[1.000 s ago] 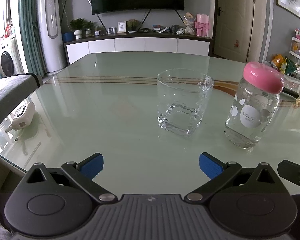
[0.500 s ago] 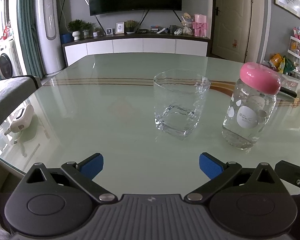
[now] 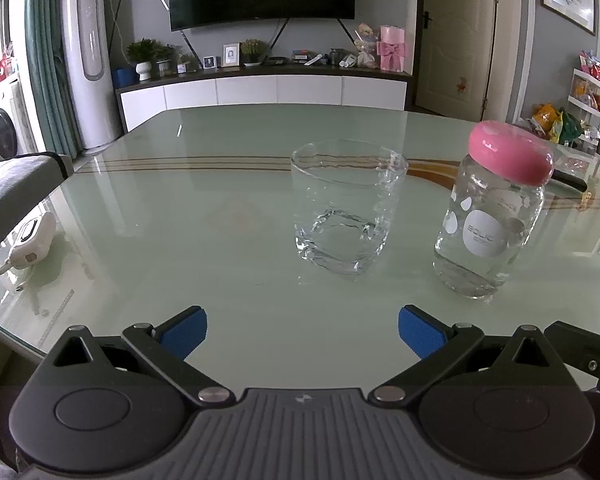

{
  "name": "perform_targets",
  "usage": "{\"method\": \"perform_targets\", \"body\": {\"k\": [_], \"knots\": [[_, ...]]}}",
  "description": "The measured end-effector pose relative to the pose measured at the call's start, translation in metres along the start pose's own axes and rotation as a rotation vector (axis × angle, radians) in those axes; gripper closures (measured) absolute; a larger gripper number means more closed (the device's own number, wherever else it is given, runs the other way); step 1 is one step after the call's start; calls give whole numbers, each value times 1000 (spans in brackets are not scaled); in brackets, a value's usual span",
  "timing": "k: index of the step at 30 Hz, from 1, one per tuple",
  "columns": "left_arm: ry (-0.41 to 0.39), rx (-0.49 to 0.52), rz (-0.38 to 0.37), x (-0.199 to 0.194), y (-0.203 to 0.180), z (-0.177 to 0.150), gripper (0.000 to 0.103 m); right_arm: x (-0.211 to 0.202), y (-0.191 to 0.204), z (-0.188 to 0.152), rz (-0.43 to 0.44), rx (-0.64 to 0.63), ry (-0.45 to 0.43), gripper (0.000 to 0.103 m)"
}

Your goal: Unscrew bottle cap and pour

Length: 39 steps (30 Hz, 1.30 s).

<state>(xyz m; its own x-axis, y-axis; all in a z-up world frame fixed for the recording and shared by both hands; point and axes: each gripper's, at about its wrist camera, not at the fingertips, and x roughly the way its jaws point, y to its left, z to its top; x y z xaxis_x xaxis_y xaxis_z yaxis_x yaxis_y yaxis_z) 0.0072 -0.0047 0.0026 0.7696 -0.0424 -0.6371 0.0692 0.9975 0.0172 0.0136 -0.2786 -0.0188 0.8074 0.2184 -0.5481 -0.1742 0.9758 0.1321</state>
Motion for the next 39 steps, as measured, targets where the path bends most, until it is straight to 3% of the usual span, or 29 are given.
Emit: {"method": "perform_targets", "body": {"k": [13, 20, 26, 31, 35, 39], "knots": [[-5, 54, -65, 8, -9, 4, 0, 0, -4, 24, 24, -81, 1, 0], [-32, 139, -177, 15, -27, 8, 0, 4, -7, 60, 78, -178, 22, 0], [-88, 272, -298, 22, -51, 10, 0, 10, -14, 87, 141, -248, 70, 0], [-154, 326, -369, 31, -69, 13, 0, 19, -17, 105, 157, -298, 98, 0], [-217, 365, -428, 44, -81, 18, 1, 25, -18, 113, 210, -347, 101, 9], [-220, 392, -476, 61, -89, 19, 2, 30, -21, 122, 265, -399, 117, 19]]}}
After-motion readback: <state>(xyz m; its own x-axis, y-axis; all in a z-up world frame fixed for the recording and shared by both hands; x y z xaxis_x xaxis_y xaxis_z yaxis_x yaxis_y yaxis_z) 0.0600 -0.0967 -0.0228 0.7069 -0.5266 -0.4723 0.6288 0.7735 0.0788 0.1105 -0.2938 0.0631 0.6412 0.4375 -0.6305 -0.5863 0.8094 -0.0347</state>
